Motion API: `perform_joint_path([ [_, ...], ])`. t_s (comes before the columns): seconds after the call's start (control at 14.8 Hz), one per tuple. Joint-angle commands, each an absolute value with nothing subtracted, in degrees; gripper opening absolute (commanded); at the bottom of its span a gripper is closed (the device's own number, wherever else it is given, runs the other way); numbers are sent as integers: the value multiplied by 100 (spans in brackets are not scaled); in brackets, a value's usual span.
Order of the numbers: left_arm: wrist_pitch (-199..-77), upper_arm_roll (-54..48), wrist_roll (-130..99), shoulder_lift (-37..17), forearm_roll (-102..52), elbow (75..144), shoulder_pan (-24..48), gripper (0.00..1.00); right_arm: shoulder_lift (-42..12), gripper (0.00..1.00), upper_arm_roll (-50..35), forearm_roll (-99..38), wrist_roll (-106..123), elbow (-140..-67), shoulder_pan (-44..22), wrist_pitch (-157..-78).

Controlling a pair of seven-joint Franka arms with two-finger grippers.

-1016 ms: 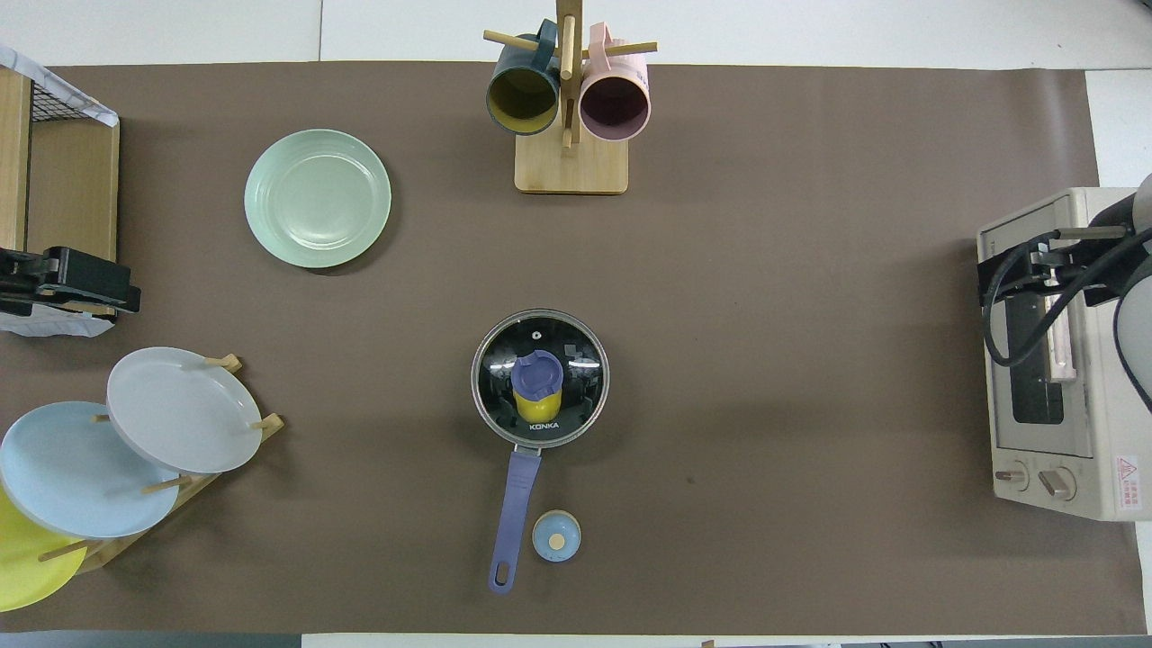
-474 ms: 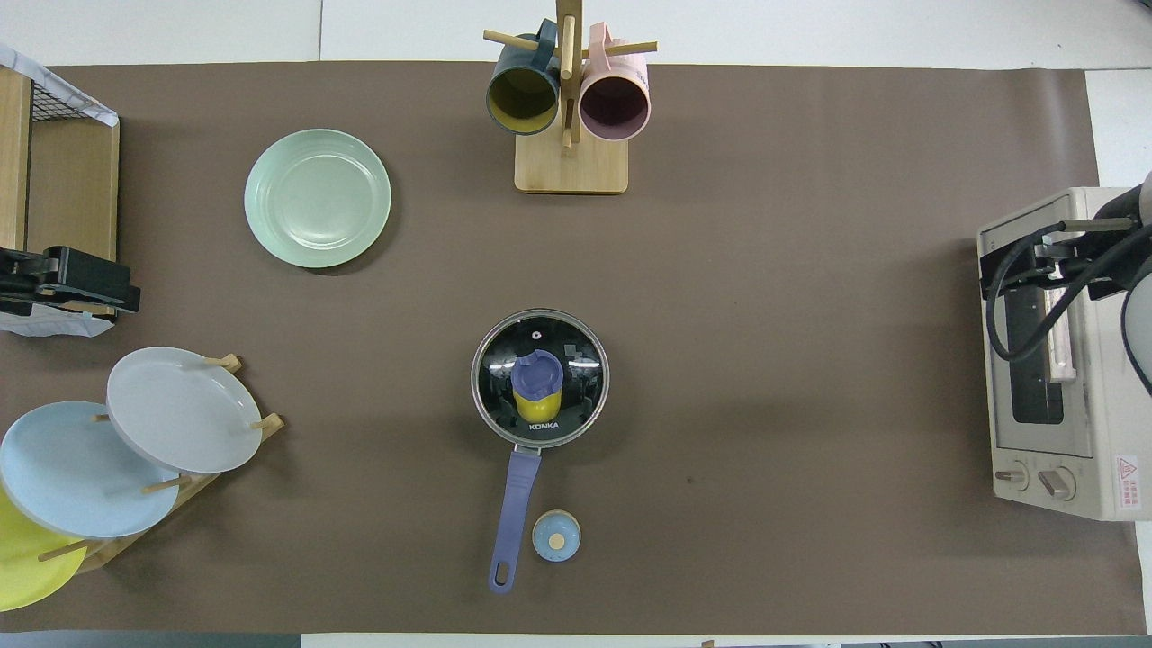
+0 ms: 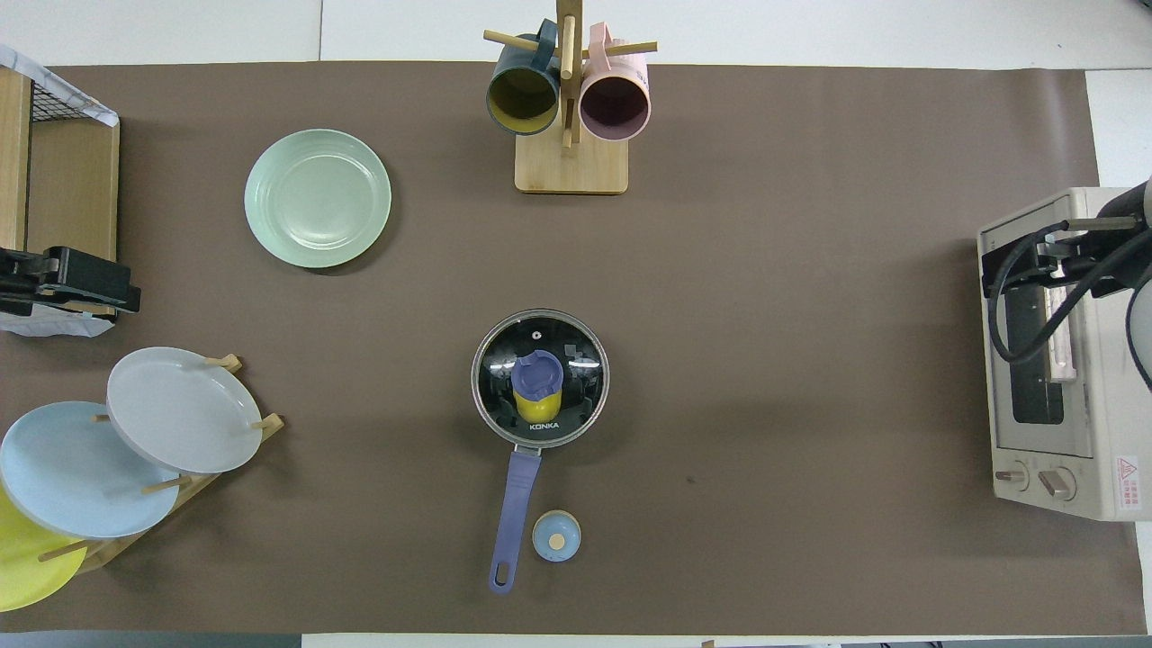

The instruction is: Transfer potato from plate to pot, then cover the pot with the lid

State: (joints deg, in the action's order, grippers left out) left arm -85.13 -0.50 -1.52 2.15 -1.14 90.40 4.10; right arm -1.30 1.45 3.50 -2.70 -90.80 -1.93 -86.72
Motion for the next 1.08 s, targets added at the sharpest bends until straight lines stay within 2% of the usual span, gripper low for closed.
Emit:
perform_joint_path([
  [0.0,-8525,-62,-185,220,-62,9062,387,100,-44,100,132,299,-114,-9097,-167,-8605],
  [1.02,-8525,-62,-193,220,-62,9062,387,100,35,100,114,299,-123,-9079,-193,-8622],
])
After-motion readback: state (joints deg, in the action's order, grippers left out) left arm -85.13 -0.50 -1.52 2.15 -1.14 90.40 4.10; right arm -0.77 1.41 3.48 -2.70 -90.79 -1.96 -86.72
